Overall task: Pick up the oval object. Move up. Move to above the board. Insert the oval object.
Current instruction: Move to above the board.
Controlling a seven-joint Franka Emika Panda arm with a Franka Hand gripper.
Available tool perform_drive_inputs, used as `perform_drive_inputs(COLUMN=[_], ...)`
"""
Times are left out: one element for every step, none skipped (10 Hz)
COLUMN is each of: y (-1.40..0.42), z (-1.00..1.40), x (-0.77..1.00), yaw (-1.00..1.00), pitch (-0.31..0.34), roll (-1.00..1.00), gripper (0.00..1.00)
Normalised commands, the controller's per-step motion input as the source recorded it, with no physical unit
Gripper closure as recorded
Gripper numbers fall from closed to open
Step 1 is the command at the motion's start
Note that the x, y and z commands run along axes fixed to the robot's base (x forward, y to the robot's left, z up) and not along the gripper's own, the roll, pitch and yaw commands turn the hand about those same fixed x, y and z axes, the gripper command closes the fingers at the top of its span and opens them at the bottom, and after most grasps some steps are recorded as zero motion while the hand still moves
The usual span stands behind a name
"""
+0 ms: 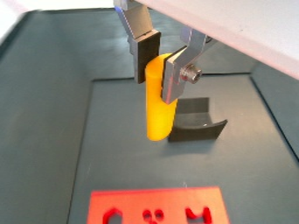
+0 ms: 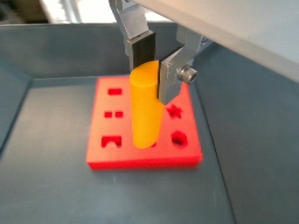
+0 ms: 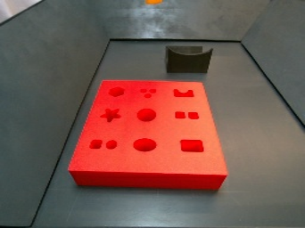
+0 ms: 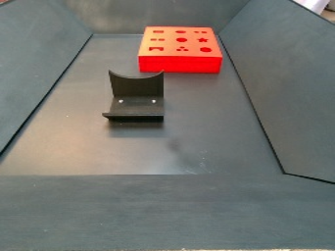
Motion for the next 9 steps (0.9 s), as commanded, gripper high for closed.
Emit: perform_drive_inputs(y=[-1.0, -1.0, -0.98, -0.77, -0.4, -0.21, -0.14, -0.11, -0.07], z=[0.26, 0.26, 0.26, 0.2, 0.11, 0.06, 0.05, 0.04, 0.03], x=[-0.03, -0.03, 0.0, 0.03, 0.06, 0.05, 0.05, 0.04, 0.05], yaw=[1.0, 1.0, 1.0, 1.0, 1.0, 1.0, 1.0, 1.0, 0.76], pitch=[0.076, 0.081, 0.101, 0.111, 0.138, 0.158, 0.172, 0.189, 0.185], roll=[0.01, 0.01, 0.02, 0.02, 0.02, 0.03, 0.03, 0.04, 0.04], gripper=[1.0, 1.0, 1.0, 1.0, 1.0, 1.0, 1.0, 1.0, 1.0])
